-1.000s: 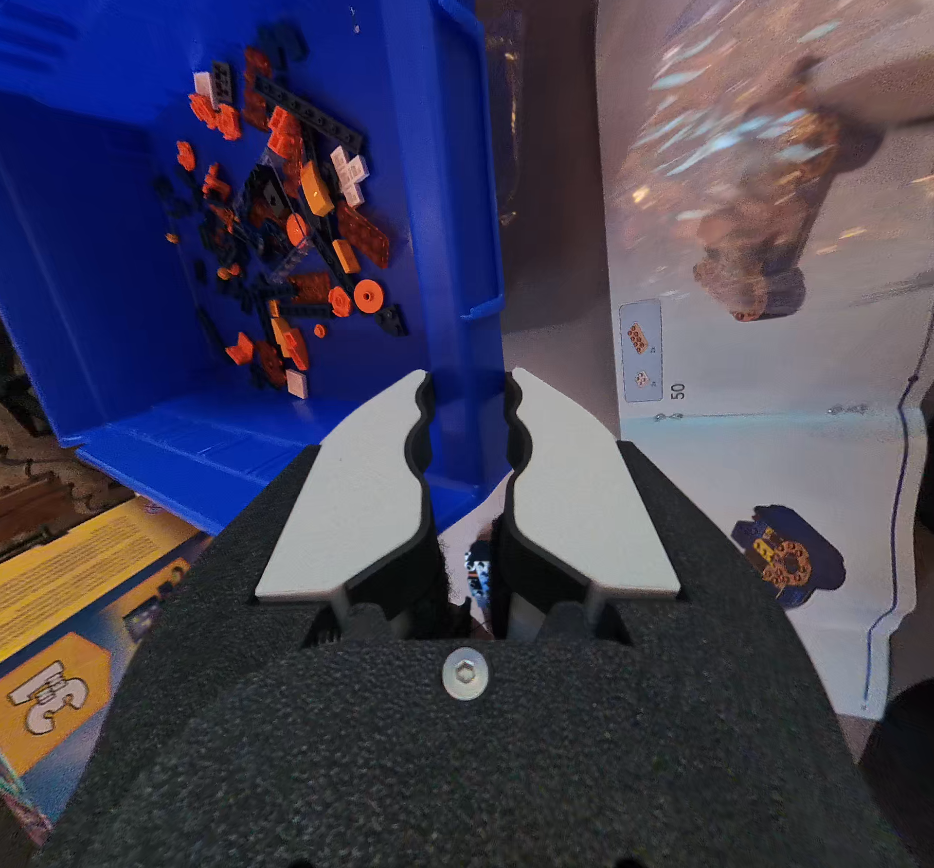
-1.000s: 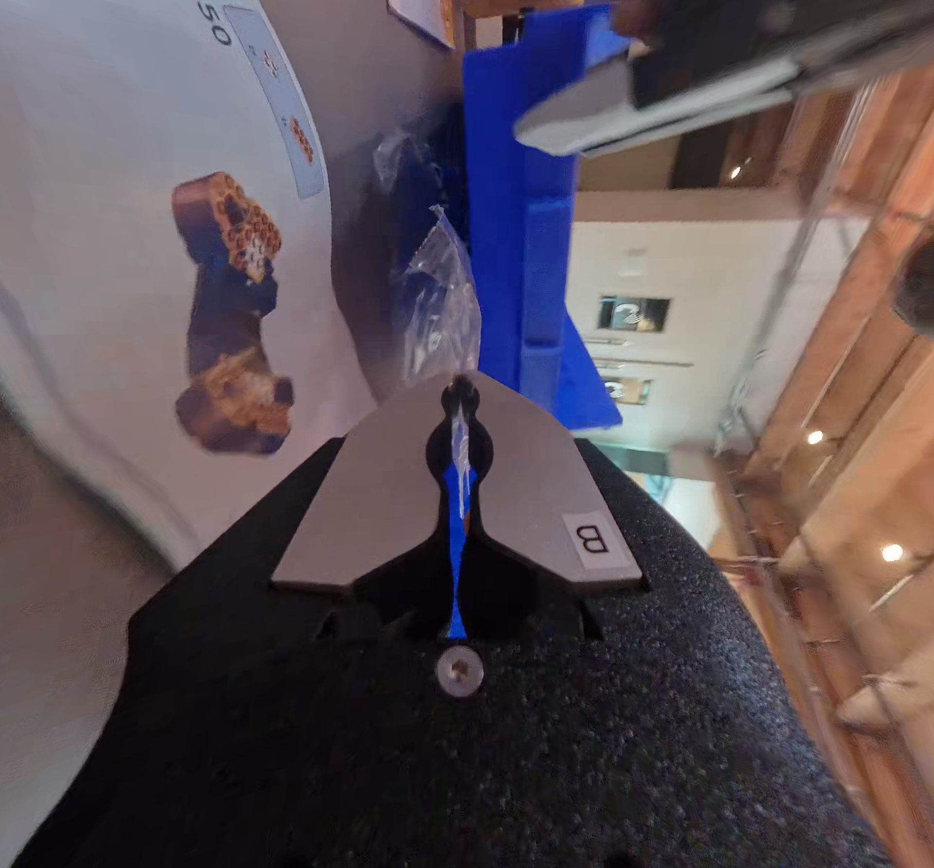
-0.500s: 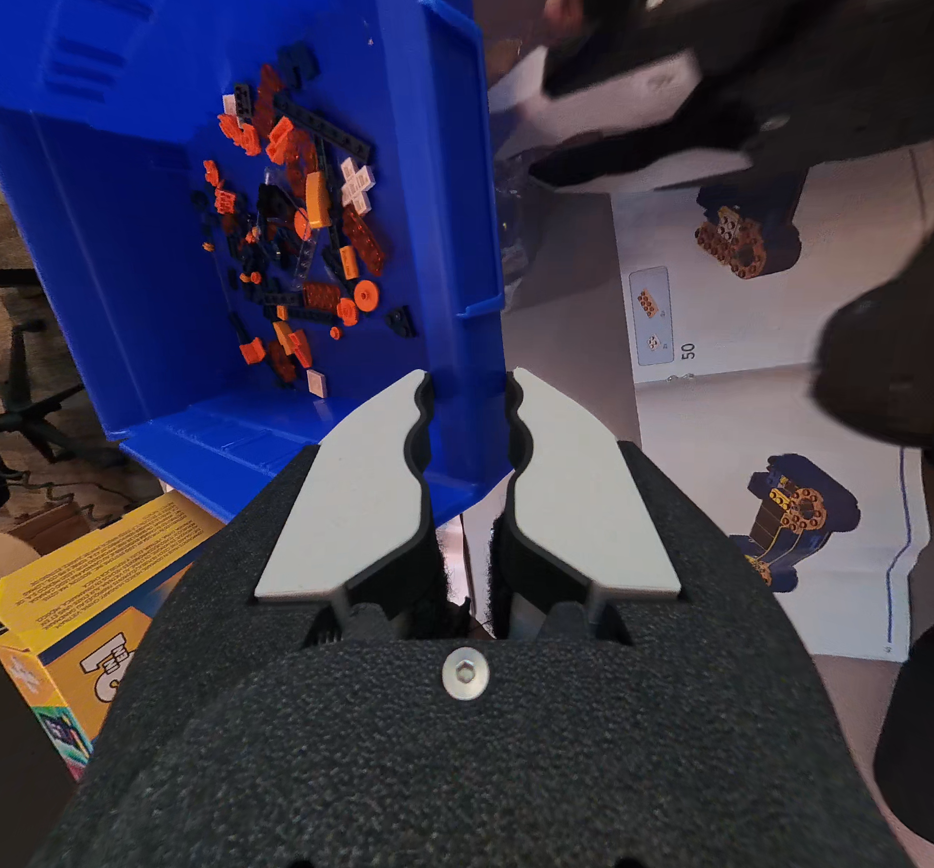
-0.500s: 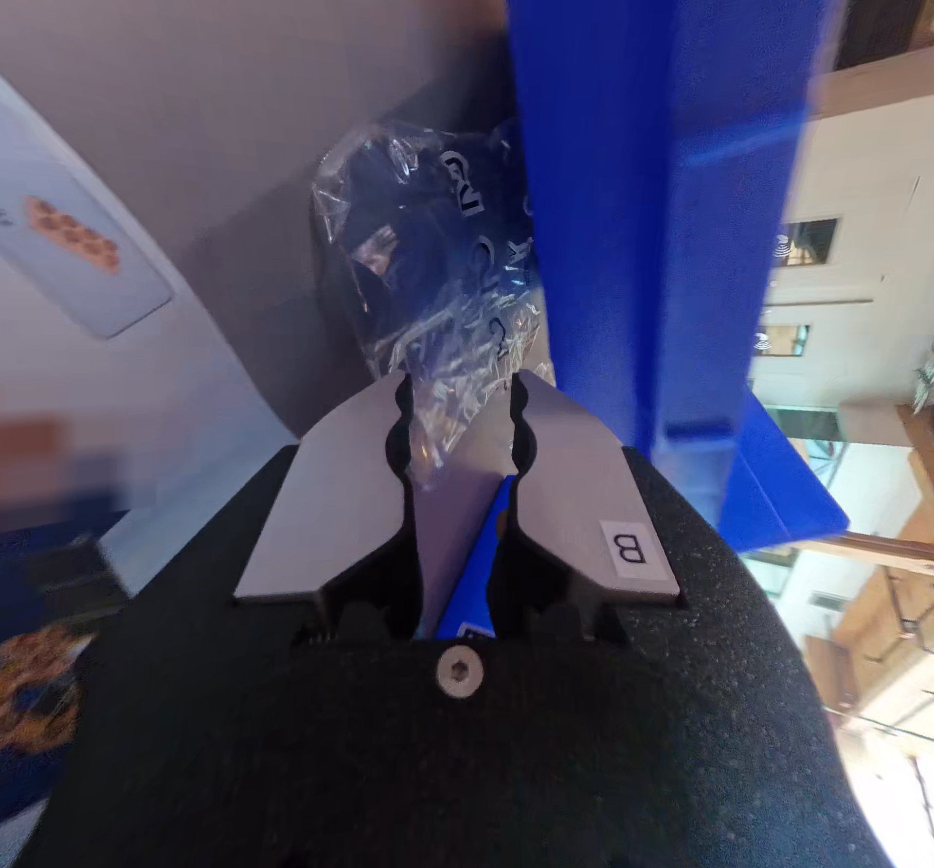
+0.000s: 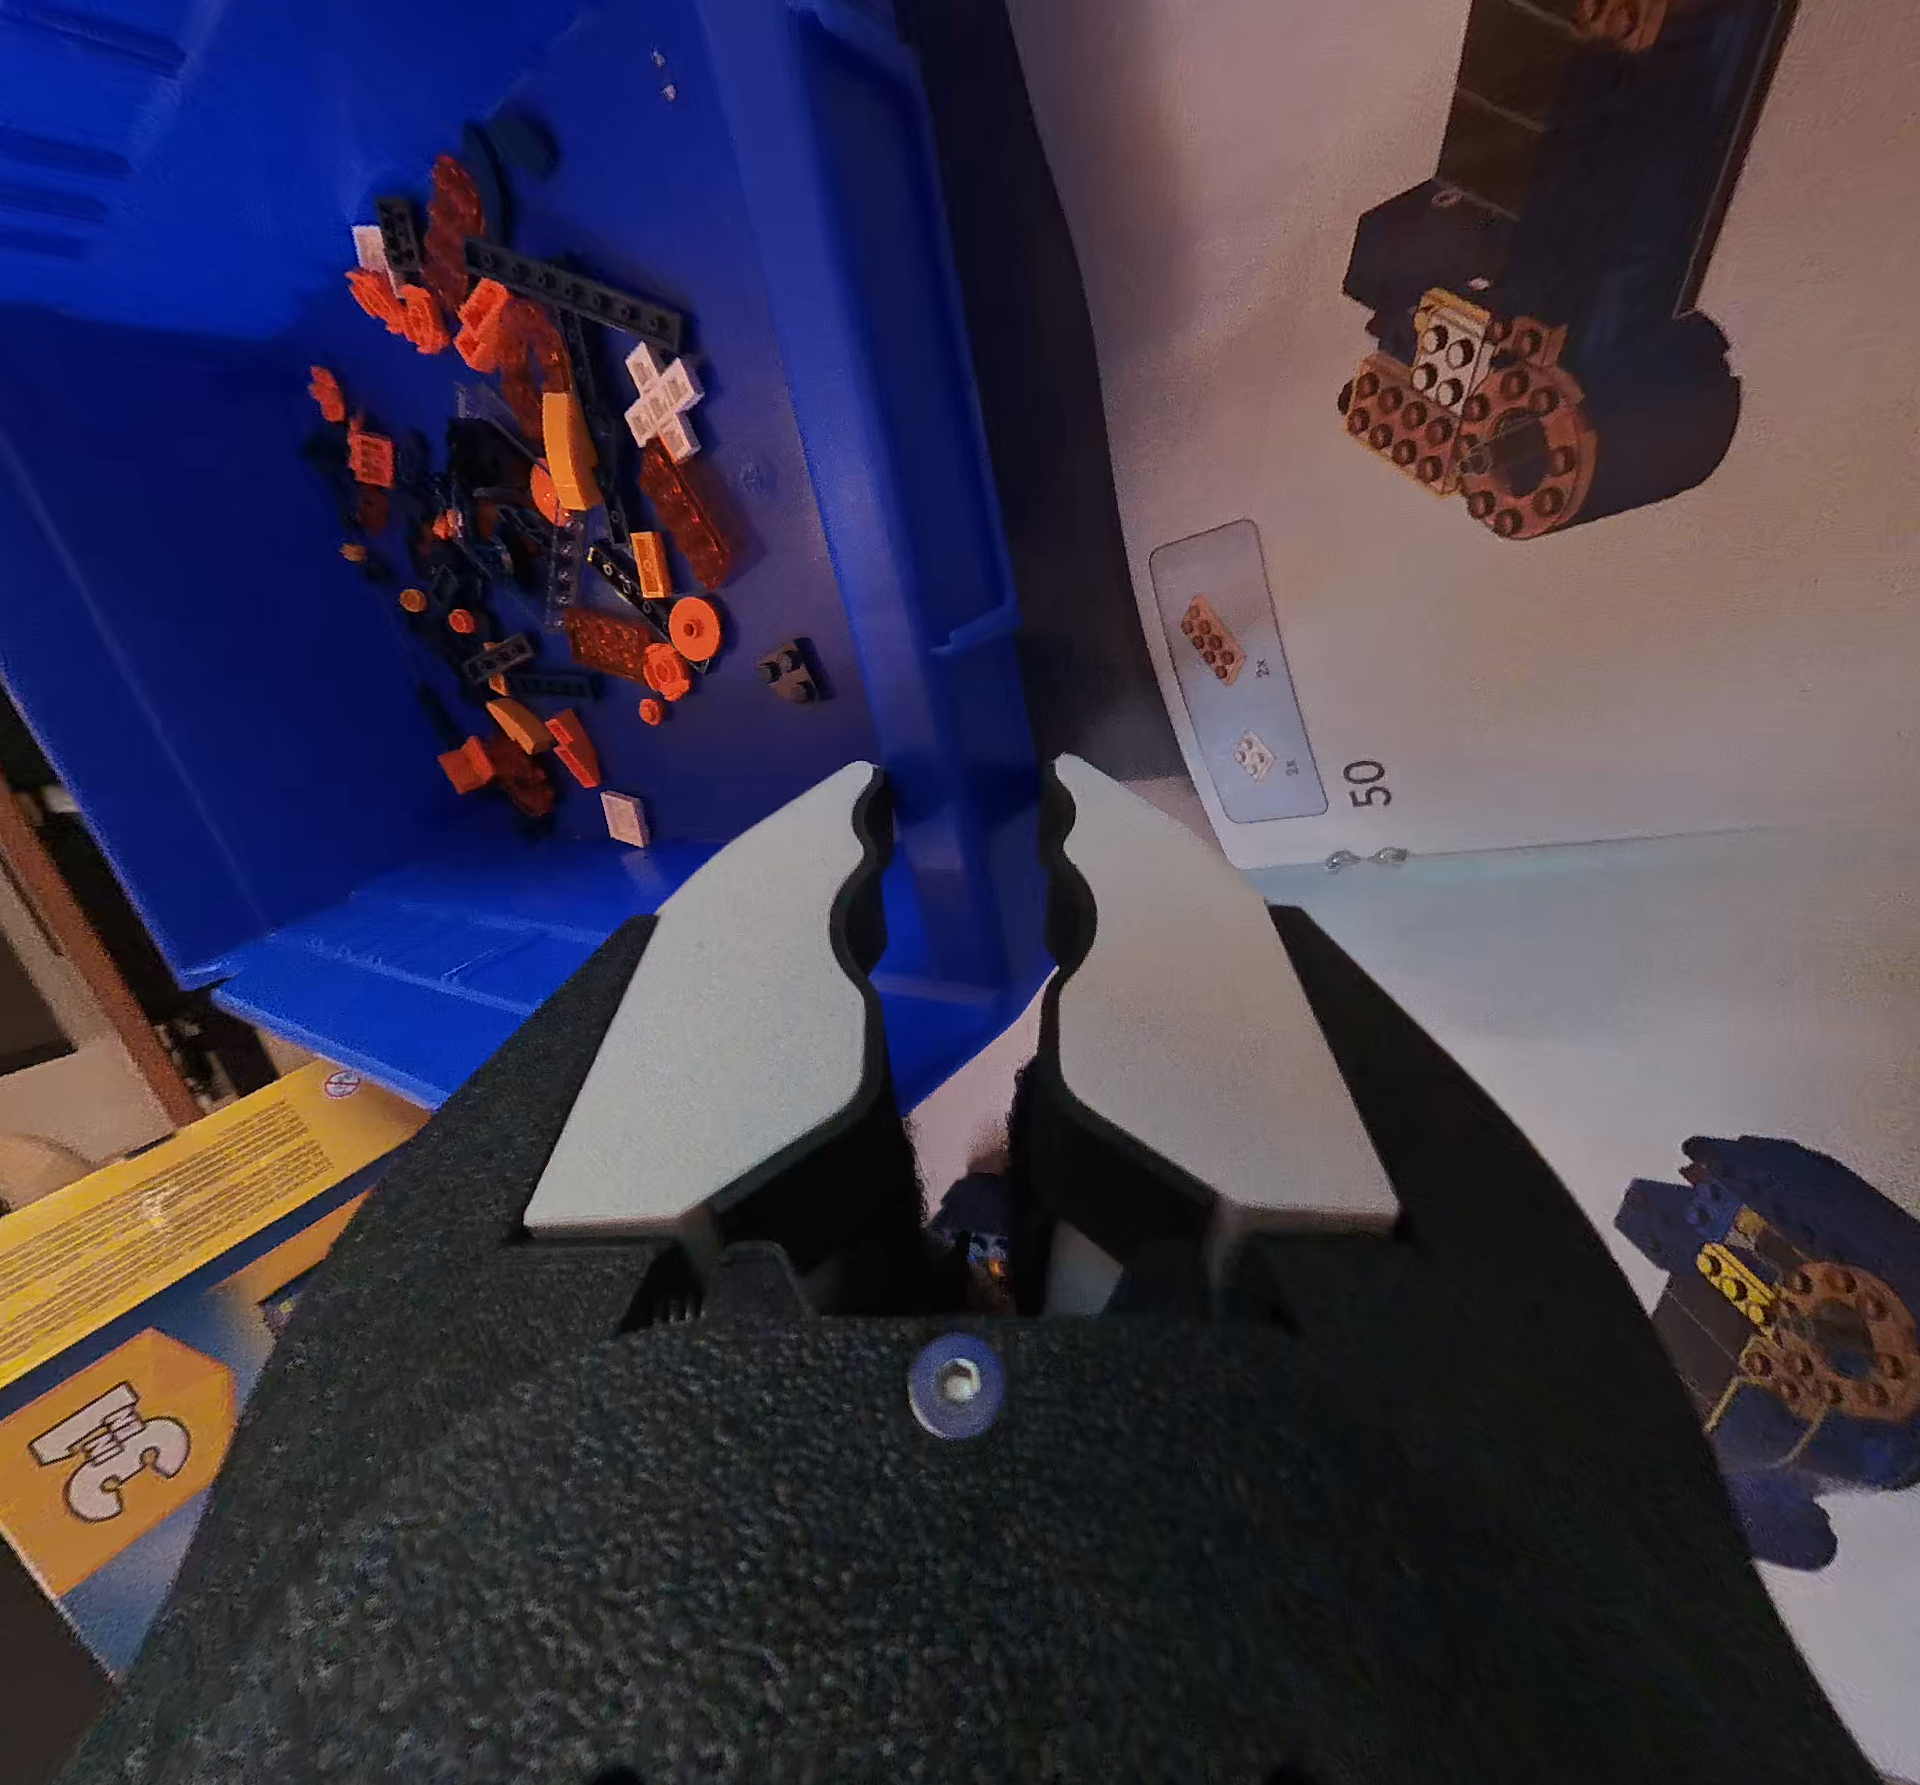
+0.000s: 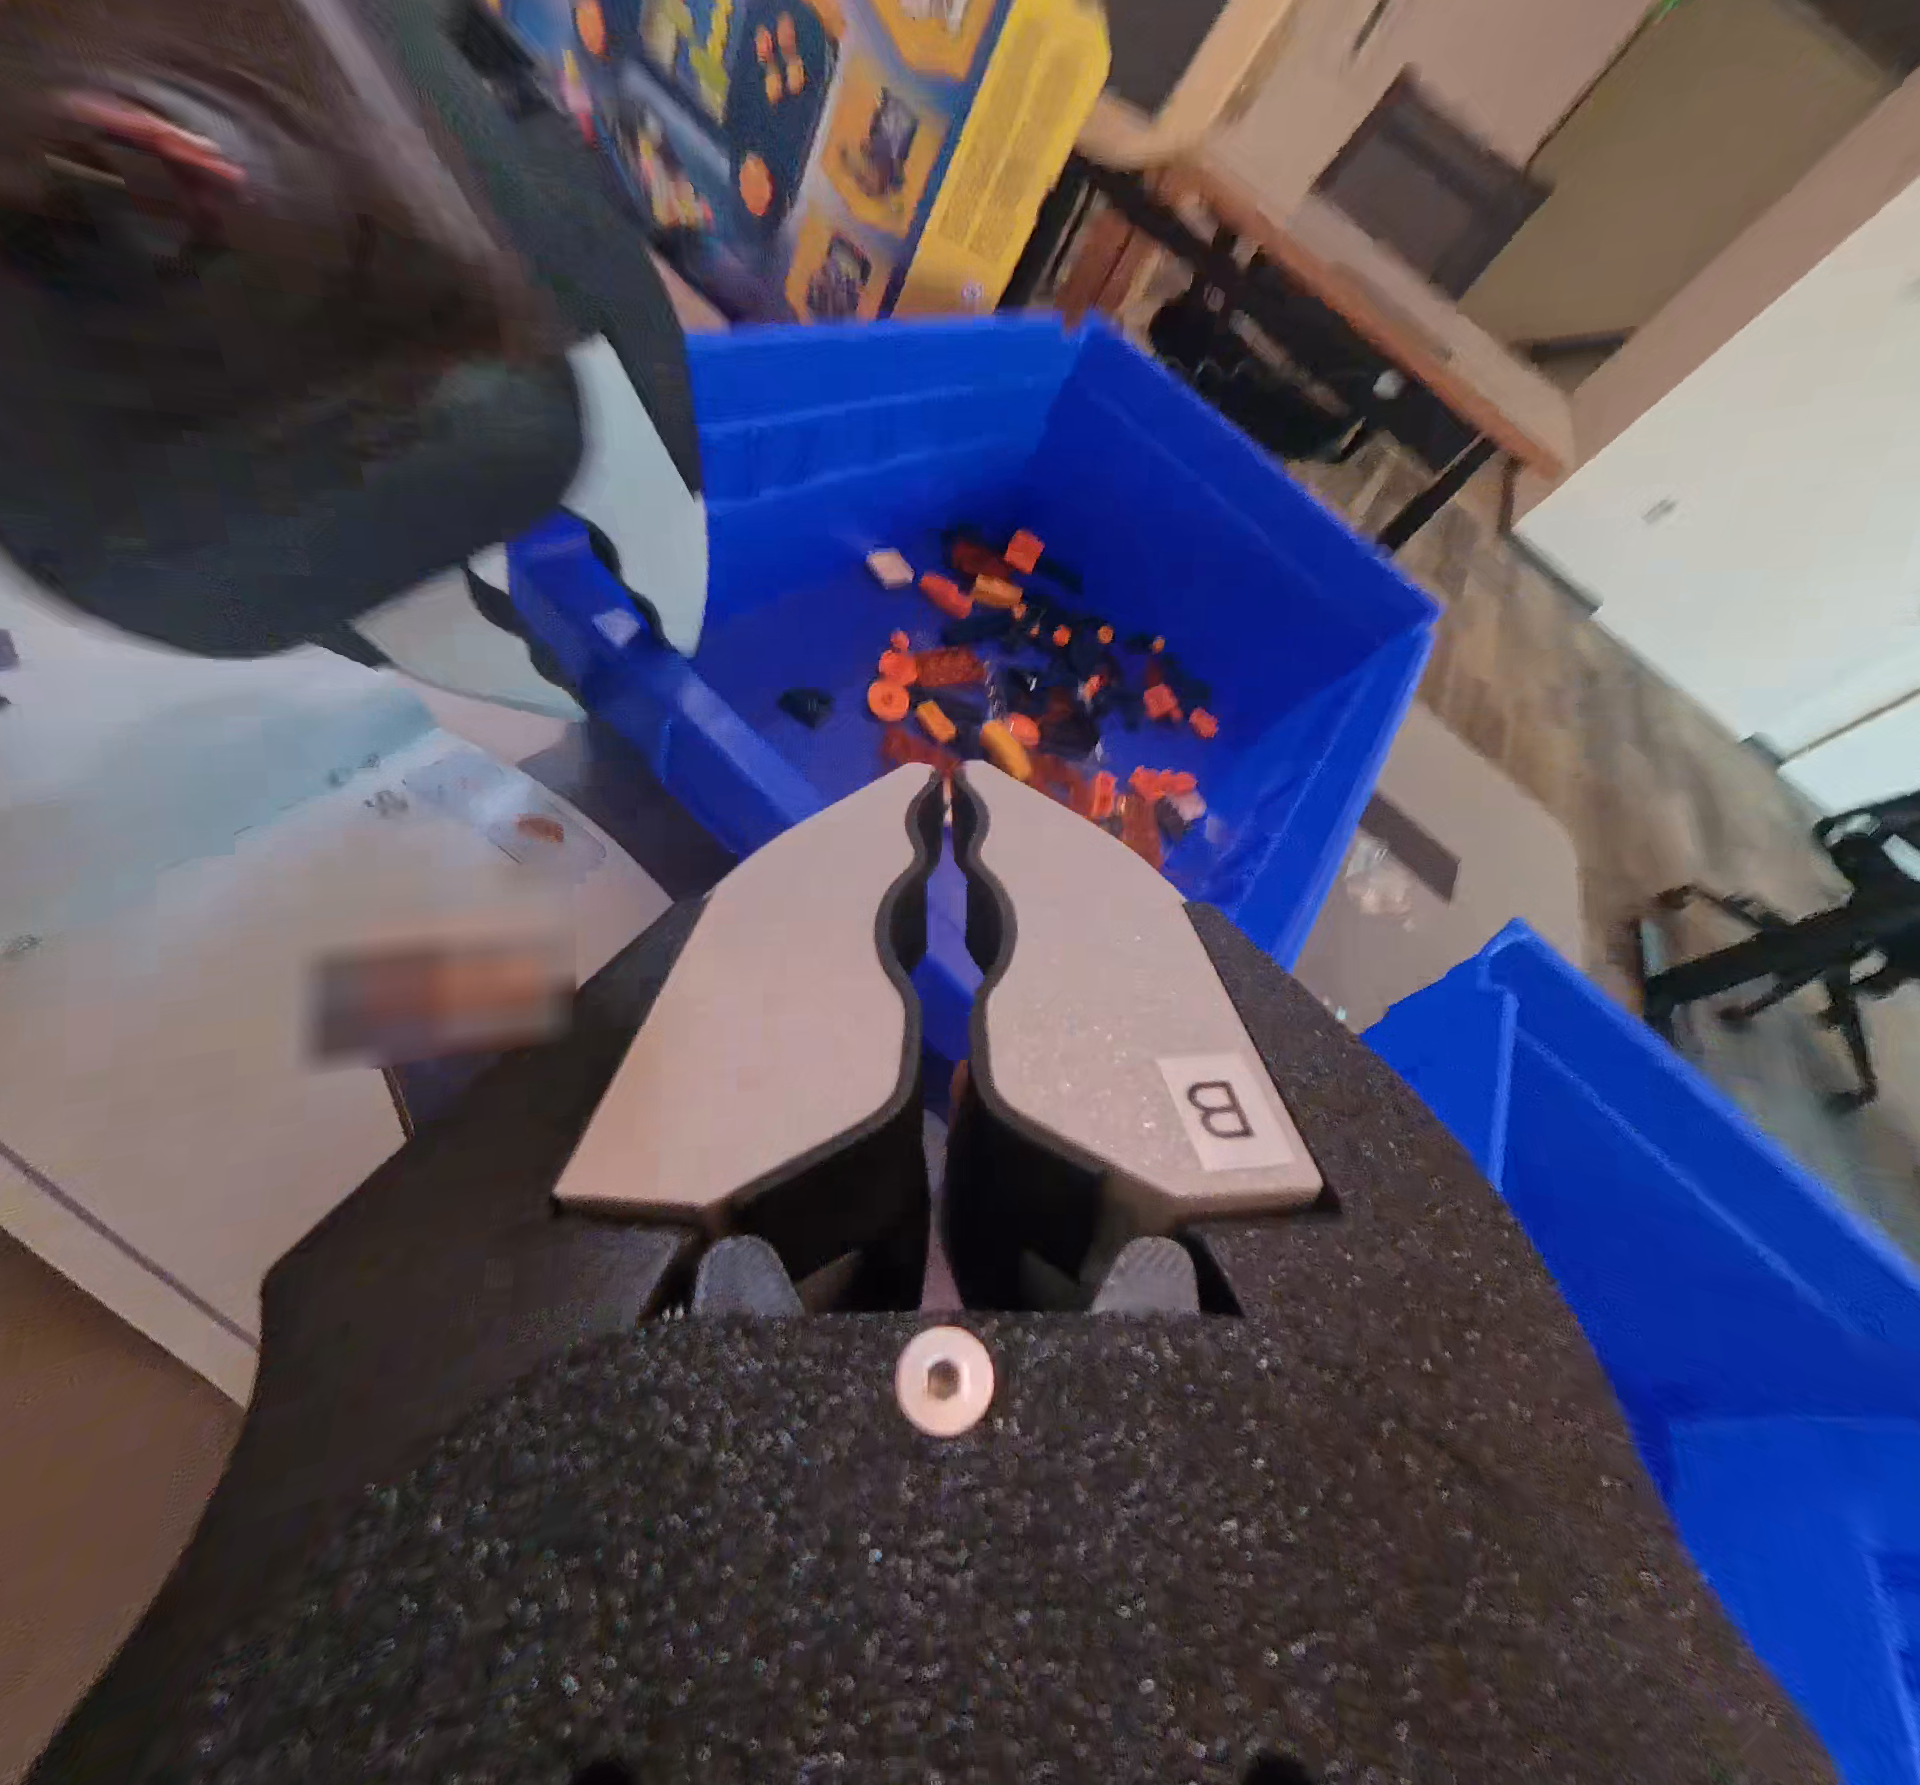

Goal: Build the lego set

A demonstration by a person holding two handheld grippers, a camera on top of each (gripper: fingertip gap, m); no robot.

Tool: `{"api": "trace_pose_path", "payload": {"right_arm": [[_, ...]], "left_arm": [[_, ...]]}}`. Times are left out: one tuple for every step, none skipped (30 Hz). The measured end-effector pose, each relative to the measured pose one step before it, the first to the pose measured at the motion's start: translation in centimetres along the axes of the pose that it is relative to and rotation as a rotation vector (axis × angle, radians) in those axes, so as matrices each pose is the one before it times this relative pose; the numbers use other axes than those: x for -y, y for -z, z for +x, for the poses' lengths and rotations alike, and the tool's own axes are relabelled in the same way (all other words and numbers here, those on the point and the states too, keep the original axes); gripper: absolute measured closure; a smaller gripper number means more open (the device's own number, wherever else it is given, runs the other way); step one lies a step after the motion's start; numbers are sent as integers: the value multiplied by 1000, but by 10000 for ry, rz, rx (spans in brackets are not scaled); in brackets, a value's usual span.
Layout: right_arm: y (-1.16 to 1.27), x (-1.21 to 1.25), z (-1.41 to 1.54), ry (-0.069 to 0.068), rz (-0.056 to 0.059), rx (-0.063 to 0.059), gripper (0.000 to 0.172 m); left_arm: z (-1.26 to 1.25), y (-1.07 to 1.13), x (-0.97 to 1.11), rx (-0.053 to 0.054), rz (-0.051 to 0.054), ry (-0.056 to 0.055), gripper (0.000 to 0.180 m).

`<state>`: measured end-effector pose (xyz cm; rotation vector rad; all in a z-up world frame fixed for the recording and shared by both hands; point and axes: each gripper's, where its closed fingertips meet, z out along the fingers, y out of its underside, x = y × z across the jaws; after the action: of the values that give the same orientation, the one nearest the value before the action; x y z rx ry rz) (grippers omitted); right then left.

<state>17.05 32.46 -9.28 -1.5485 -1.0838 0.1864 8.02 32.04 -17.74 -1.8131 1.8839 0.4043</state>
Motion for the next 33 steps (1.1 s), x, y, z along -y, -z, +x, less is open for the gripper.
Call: {"api": "trace_pose_path", "payload": {"right_arm": [[-723,-1038,210,-33,-630,-42,170],[-864,-1096,540,80,-662,-383,172],[-927,-888,343,202,-535,-342,172],[-930,-788,2,301,-451,-162,172],[-902,-891,-157,292,-506,-108,172],[-812,-870,-17,-91,-429,-151,172],[-471,-509,255,-257,-179,-187,172],[-317,-319,216,-151,-86,-117,172],[-143,-150,113,-142,-83,-17,172],[-87,-103,53,-52,-128,46,172],[-59,-54,-16,9,-137,90,172],[-68,-50,-19,23,-134,79,172],[-50,-33,-24,30,-131,78,172],[-67,-33,-17,-12,-121,105,172],[-79,-23,-19,-81,-93,143,172],[-55,-55,-45,-97,-129,182,172],[-57,-38,-51,-64,-155,182,172],[-58,-51,-36,-59,-205,136,172],[-50,-38,-19,29,-205,91,172],[-44,4,-28,78,-156,129,172],[39,120,-174,11,-18,337,172],[228,338,-405,-184,181,604,172],[381,370,-289,-393,206,529,172],[531,627,-144,-457,350,364,172],[694,913,-234,-354,520,346,158],[777,1040,-89,-245,521,199,153],[770,1136,56,-122,461,80,149],[704,1232,290,-20,403,-55,144],[603,1286,668,12,367,-248,139],[414,1306,1095,-20,325,-437,133],[158,1134,1508,-56,215,-595,127],[-164,822,1732,-64,19,-625,122],[-550,477,1625,-29,-191,-453,117]], "left_arm": [[61,28,86,68,30,10,154],[66,25,54,-52,-1,108,154],[33,-15,49,-49,-7,61,154],[23,-22,65,-15,-2,8,154],[42,-37,47,0,-20,-10,154],[92,-84,10,-12,3,-30,154],[119,-97,132,-14,33,37,155],[55,-64,38,50,-94,-45,155],[40,-58,110,69,-73,-62,155],[43,-70,69,-26,-46,66,155],[45,-23,10,-139,-2,152,155],[37,-10,-1,-181,36,140,156],[19,-4,-5,-165,38,114,156],[-19,2,-7,-127,16,39,156],[-23,1,-2,-128,11,43,157],[-36,-3,-3,-149,16,63,157],[-24,-2,-11,-155,0,105,157],[-23,6,-6,-131,-34,121,158],[-39,-6,-25,-77,-57,53,158],[-58,19,-21,-27,-50,-34,158],[12,86,-14,-64,3,-89,158],[-91,151,-26,20,88,-29,157],[-34,323,190,-31,371,53,155],[50,636,642,-121,761,212,151],[-14,923,886,-145,919,358,145],[-155,1102,975,-119,909,414,140],[-396,1251,1021,-32,890,370,136],[-799,1347,1102,168,902,342,133],[-1319,1368,1128,409,893,375,131],[-1781,1268,1082,574,830,448,128],[-2158,1042,890,712,689,559,127],[-2273,699,540,704,455,659,126],[-2065,268,106,526,181,667,126]]}}
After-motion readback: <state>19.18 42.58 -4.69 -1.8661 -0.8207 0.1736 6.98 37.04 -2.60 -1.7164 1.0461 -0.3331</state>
